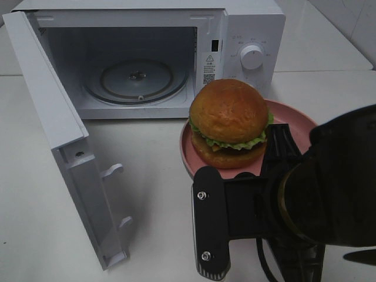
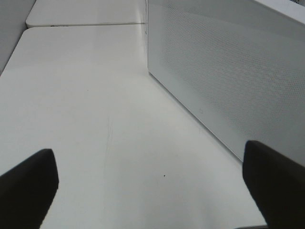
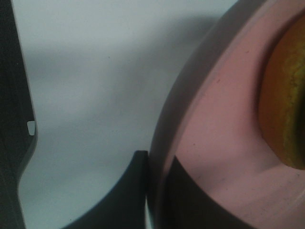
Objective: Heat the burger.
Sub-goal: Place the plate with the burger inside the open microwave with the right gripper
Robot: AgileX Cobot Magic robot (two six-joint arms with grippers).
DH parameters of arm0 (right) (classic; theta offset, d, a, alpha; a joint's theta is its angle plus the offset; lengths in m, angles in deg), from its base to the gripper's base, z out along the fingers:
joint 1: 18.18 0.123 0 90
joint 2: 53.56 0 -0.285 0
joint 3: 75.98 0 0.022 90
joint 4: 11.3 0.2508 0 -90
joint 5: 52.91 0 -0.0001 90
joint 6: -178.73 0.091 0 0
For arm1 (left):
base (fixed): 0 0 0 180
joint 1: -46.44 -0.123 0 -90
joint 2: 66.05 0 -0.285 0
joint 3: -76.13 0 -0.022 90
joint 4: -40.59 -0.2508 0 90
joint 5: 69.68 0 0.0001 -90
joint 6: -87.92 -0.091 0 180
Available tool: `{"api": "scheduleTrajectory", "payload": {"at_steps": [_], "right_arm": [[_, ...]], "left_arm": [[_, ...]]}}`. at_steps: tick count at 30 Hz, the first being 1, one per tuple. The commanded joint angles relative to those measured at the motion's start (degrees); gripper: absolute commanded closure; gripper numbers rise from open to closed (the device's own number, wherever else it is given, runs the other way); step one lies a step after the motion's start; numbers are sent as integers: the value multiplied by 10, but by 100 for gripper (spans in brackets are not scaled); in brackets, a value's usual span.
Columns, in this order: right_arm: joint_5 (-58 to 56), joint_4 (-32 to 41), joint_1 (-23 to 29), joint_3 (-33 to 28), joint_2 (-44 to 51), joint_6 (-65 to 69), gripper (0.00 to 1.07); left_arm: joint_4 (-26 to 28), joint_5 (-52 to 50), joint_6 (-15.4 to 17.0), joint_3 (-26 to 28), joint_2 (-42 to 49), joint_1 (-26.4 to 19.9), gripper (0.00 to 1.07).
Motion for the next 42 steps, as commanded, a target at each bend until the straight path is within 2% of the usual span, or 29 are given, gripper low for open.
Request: {"api": "scheduleTrajectory", "payload": {"at_steps": [1, 15, 23, 25, 28, 31, 36, 39, 41, 42], "right_arm": [[18, -38, 2, -2, 3, -23, 107], [96, -66, 0, -2, 3, -93, 107], [144, -65, -54, -2, 3, -164, 107], [166, -59, -89, -2, 3, -211, 107], [171, -56, -96, -2, 3, -223, 107], [192, -37, -124, -2, 3, -276, 107], [239, 38, -182, -2, 3, -404, 107], [246, 49, -191, -2, 3, -423, 107], [261, 96, -221, -1, 3, -509, 107], [261, 96, -221, -1, 3, -509, 107]], "left_arm": [[0, -2, 0, -2, 14, 3, 6], [0, -2, 0, -2, 14, 3, 6], [0, -2, 0, -2, 14, 3, 6], [0, -2, 0, -2, 14, 3, 6], [0, -2, 0, -2, 14, 3, 6], [0, -2, 0, -2, 14, 3, 6], [0, -2, 0, -2, 14, 3, 6], [0, -2, 0, -2, 14, 3, 6], [0, -2, 0, -2, 14, 3, 6], [0, -2, 0, -2, 14, 3, 6]]}}
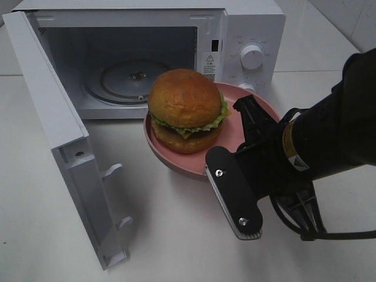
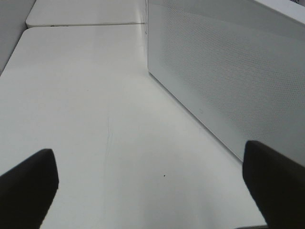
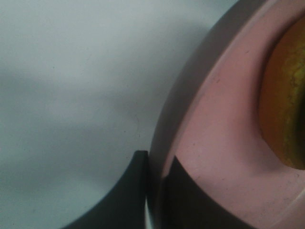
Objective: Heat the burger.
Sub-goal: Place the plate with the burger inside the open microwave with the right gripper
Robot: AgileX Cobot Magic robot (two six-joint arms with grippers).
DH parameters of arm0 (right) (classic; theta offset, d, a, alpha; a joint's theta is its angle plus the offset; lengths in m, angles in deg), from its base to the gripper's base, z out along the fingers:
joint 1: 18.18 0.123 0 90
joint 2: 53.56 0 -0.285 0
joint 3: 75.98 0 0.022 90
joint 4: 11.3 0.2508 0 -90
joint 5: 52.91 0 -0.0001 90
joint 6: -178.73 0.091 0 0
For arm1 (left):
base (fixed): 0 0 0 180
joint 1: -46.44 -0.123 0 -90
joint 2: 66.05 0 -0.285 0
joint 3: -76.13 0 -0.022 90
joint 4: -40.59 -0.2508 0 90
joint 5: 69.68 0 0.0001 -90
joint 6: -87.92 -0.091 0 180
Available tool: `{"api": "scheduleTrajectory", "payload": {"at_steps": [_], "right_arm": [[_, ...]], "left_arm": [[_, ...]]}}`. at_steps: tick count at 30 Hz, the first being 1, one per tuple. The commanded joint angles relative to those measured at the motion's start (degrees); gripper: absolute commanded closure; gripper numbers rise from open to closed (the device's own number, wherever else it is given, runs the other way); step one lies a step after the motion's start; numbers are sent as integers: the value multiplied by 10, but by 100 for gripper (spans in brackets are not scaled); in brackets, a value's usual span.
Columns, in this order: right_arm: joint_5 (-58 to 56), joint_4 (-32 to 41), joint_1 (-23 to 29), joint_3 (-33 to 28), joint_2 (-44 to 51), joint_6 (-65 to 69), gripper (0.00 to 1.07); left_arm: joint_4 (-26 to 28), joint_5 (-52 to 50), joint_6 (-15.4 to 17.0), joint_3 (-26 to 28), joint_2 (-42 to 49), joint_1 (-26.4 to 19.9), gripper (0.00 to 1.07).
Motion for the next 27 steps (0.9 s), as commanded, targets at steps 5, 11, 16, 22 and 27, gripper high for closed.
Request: {"api": "scheduleTrajectory", "payload": {"at_steps": [5, 11, 16, 22, 27], "right_arm": [[48, 99, -57, 4, 3, -197, 107], [63, 209, -95, 4, 3, -366, 107], [74, 283, -121, 4, 3, -488, 107], [91, 368, -143, 4, 3, -557, 107], [94, 347, -144, 4, 3, -551, 107]], "left_arm": [[0, -2, 0, -2, 14, 3, 6], [0, -2, 0, -2, 14, 3, 6], [0, -2, 0, -2, 14, 3, 6], [0, -2, 0, -2, 14, 3, 6], [0, -2, 0, -2, 14, 3, 6]]}}
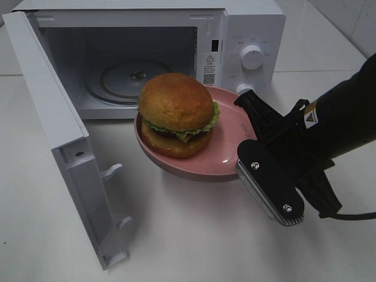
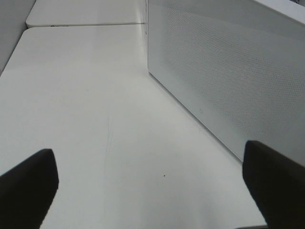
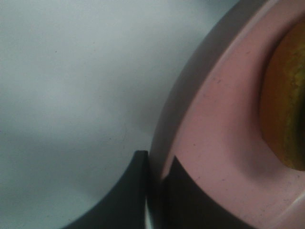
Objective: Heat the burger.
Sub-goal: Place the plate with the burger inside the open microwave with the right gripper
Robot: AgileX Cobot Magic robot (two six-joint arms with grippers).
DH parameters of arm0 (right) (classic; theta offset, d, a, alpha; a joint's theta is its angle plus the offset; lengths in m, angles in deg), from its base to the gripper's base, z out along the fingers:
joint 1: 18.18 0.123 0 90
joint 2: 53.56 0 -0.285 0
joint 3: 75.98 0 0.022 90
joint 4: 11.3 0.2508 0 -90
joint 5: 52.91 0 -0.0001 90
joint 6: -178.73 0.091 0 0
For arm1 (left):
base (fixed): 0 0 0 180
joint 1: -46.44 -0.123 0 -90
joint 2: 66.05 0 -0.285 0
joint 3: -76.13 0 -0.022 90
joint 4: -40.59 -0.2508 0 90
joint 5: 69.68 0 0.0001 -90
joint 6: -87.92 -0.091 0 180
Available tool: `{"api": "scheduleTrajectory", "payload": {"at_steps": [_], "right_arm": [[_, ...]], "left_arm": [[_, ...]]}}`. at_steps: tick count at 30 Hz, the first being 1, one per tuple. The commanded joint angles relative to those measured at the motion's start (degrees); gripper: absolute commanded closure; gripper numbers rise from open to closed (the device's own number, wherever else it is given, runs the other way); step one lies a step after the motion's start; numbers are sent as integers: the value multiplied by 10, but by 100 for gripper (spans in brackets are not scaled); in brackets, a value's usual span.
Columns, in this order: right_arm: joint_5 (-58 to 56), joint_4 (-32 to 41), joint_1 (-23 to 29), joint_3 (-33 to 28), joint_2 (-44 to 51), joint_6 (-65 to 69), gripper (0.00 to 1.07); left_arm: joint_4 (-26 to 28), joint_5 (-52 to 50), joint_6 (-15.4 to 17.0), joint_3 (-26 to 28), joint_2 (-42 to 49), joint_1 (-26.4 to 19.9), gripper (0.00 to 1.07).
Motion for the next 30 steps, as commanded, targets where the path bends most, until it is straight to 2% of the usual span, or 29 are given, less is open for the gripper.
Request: {"api": "scheduleTrajectory", "payload": {"at_steps": [1, 13, 30], "right_arm": [[37, -6, -4, 4, 4, -5, 107], [58, -9, 4, 9, -28, -4, 107], [42, -23, 16, 107, -117, 40, 107]], "left_arm": [[0, -2, 0, -2, 14, 3, 6], [0, -2, 0, -2, 14, 3, 6], [0, -2, 0, -2, 14, 3, 6]]}}
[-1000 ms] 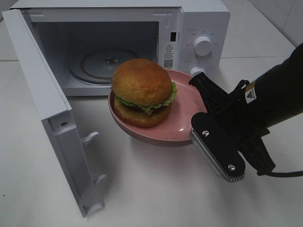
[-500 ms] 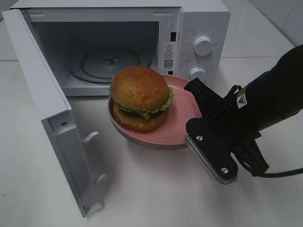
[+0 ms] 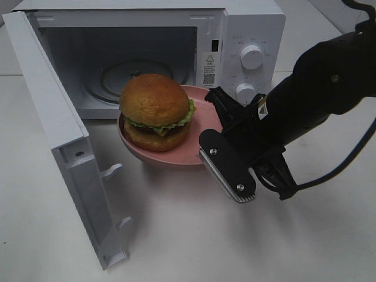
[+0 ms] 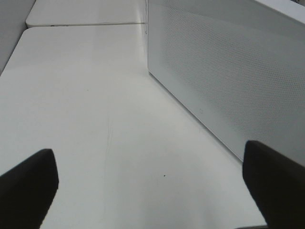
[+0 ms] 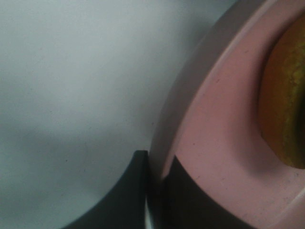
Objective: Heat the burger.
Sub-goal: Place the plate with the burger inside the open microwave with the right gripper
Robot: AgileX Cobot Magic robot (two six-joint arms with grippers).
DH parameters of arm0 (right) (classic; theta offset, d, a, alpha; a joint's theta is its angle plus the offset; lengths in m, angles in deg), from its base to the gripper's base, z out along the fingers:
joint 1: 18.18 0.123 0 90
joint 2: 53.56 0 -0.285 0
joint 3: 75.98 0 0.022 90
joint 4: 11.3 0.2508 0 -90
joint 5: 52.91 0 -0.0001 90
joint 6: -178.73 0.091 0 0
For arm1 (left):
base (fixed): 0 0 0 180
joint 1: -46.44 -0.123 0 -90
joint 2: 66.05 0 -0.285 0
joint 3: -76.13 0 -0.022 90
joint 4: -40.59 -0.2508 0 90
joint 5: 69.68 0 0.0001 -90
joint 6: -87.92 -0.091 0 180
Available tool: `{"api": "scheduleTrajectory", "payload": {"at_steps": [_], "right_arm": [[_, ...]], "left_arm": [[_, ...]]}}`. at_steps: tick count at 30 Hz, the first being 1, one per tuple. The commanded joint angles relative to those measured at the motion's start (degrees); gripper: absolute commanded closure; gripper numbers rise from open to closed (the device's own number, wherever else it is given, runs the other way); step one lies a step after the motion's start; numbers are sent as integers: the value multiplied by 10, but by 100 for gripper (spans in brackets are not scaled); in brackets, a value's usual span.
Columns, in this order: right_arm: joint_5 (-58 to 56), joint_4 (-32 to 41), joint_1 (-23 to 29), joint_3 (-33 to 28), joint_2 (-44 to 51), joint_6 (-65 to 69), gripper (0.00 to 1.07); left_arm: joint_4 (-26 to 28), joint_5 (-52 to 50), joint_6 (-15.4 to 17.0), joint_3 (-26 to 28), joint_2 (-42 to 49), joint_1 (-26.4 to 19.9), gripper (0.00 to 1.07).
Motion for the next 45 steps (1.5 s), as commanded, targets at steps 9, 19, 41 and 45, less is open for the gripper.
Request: {"api": "scheduleTrajectory", "payload": {"at_steps": [9, 19, 41, 45], "right_arm": [[-5, 1, 1, 88, -38, 9, 107], [-19, 1, 1, 134, -73, 9, 107], [-50, -55, 22, 254, -167, 101, 107], [-53, -70, 22, 283, -184, 140, 107]], "left_arm": [[0, -2, 0, -2, 14, 3, 6], [0, -2, 0, -2, 14, 3, 6], [0, -2, 0, -2, 14, 3, 6], [0, -2, 0, -2, 14, 3, 6]]}}
